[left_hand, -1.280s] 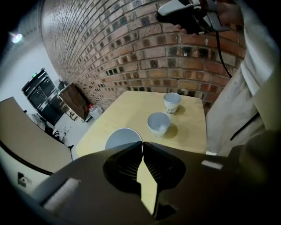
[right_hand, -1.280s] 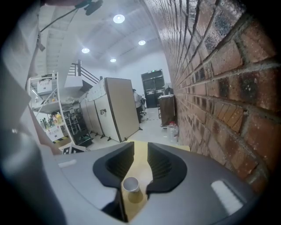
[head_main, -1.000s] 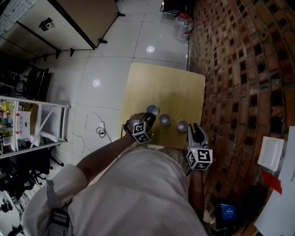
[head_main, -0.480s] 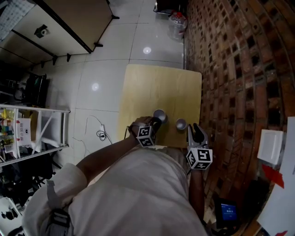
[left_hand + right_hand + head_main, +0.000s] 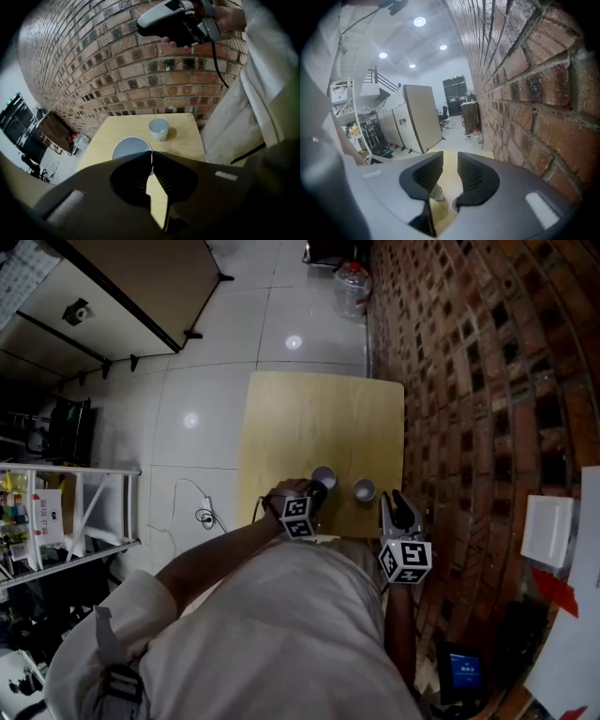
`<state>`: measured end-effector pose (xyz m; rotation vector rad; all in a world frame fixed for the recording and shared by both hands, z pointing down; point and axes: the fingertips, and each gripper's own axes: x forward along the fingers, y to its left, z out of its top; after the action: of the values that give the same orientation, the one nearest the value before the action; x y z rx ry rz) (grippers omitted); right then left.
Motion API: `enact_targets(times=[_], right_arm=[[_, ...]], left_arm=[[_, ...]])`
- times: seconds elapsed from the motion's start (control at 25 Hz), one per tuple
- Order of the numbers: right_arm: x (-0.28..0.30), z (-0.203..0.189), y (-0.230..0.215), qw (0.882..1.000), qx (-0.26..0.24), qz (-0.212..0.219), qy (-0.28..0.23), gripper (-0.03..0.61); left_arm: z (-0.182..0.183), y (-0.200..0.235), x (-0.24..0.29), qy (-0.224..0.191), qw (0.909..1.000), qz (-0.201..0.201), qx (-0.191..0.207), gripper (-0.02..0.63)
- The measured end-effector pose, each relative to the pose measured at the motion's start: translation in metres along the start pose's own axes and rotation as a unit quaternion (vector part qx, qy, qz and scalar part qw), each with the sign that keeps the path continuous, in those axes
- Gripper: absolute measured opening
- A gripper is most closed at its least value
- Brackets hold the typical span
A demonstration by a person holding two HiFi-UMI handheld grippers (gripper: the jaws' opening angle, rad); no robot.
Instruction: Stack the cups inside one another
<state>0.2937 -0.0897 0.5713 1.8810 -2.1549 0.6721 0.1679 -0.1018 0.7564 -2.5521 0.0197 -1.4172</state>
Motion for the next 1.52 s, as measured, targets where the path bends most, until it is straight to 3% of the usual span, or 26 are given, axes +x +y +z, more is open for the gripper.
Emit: enact_targets(times=[1.52], right_arm=[[-0.023, -0.022, -0.023, 0.999, 0.024, -0.037, 0.011, 0.089]], left_arm=[[-0.028, -0.023, 0.054, 0.049, 0.9956, -0.049, 0.064, 0.032]])
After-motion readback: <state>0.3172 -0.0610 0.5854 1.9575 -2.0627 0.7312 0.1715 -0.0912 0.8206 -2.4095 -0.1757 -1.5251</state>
